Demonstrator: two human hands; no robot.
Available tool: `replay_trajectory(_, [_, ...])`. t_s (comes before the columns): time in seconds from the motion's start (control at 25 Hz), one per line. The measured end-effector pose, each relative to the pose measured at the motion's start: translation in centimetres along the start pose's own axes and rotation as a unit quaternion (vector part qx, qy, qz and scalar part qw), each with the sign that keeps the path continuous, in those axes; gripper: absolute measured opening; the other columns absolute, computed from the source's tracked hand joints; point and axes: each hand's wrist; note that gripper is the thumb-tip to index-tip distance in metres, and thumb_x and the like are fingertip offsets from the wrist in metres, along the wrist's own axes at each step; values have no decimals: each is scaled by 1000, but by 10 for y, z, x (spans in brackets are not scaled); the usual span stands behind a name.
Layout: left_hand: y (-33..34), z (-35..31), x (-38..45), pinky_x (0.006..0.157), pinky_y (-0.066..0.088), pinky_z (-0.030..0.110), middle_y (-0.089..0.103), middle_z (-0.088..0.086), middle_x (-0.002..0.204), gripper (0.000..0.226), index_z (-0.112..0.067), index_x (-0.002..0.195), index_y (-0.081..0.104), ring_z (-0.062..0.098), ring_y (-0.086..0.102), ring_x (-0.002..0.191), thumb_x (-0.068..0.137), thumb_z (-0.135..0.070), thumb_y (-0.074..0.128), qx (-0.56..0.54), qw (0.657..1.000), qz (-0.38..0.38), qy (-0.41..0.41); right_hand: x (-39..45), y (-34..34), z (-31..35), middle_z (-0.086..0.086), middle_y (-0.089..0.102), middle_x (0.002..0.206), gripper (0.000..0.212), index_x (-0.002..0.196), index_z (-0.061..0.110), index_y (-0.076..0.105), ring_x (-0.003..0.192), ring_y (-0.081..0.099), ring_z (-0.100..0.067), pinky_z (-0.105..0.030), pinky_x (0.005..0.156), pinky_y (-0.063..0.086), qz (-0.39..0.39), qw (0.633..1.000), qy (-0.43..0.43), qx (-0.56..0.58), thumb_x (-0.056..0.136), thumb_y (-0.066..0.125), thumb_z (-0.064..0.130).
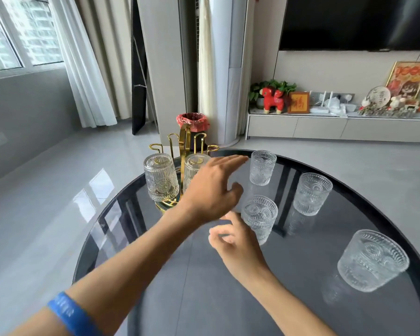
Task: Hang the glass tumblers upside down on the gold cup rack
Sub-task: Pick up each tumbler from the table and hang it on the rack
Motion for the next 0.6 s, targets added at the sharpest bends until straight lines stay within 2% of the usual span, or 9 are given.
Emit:
replay_trajectory(0.08, [29,-8,-3,112,28,28,47,9,150,67,-11,145,42,26,41,136,82,-20,63,25,997,77,-20,-16,-20,-4,7,75,81,31,105,33,54,72,70,-11,-34,72,55,22,999,9,-27,78,59,19])
replay_trajectory(0.2, [61,-5,0,113,33,39,40,9,154,85,-17,150,31,30,39,138,81,-46,69,31,979,166,-117,-25,-55,-7,0,76,81,25,94,26,62,60,68,-15,-34,64,51,9,996,83,20,69,60,22])
replay_trajectory(0.28, [77,-4,1,111,37,44,43,9,152,97,-18,151,29,31,43,136,74,-61,70,40,970,193,-140,-29,-76,-13,-3,77,79,16,88,18,66,55,64,-15,-31,56,47,10,992,125,33,73,61,15])
replay_trajectory(0.36, [88,-3,0,105,43,46,49,11,144,100,-19,149,32,32,49,129,69,-63,73,73,969,187,-143,-35,-89,-22,-4,77,73,9,85,12,67,54,62,-16,-28,53,45,7,988,154,29,80,60,11])
replay_trajectory(0.44, [92,-3,-3,100,46,43,54,11,132,96,-19,144,38,33,53,119,66,-58,77,99,973,150,-147,-41,-95,-29,-9,77,73,12,91,7,67,54,63,-21,-28,52,46,-3,979,195,66,86,62,16])
replay_trajectory(0.52, [89,-6,-8,97,46,38,55,8,125,92,-19,139,44,30,53,114,62,-53,80,88,981,103,-137,-42,-94,-29,-19,77,81,34,102,5,63,59,66,-29,-33,54,50,10,943,274,189,90,61,36])
replay_trajectory(0.6, [78,-10,-14,95,44,35,54,3,118,84,-21,133,48,26,52,109,59,-47,81,28,994,35,-103,-33,-91,-20,-25,75,93,60,112,4,58,66,69,-35,-39,61,53,37,879,335,339,88,51,59])
Point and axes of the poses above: each hand's wrist, its own x-axis towards the middle knuckle, its own y-axis out of the palm, z = x × y
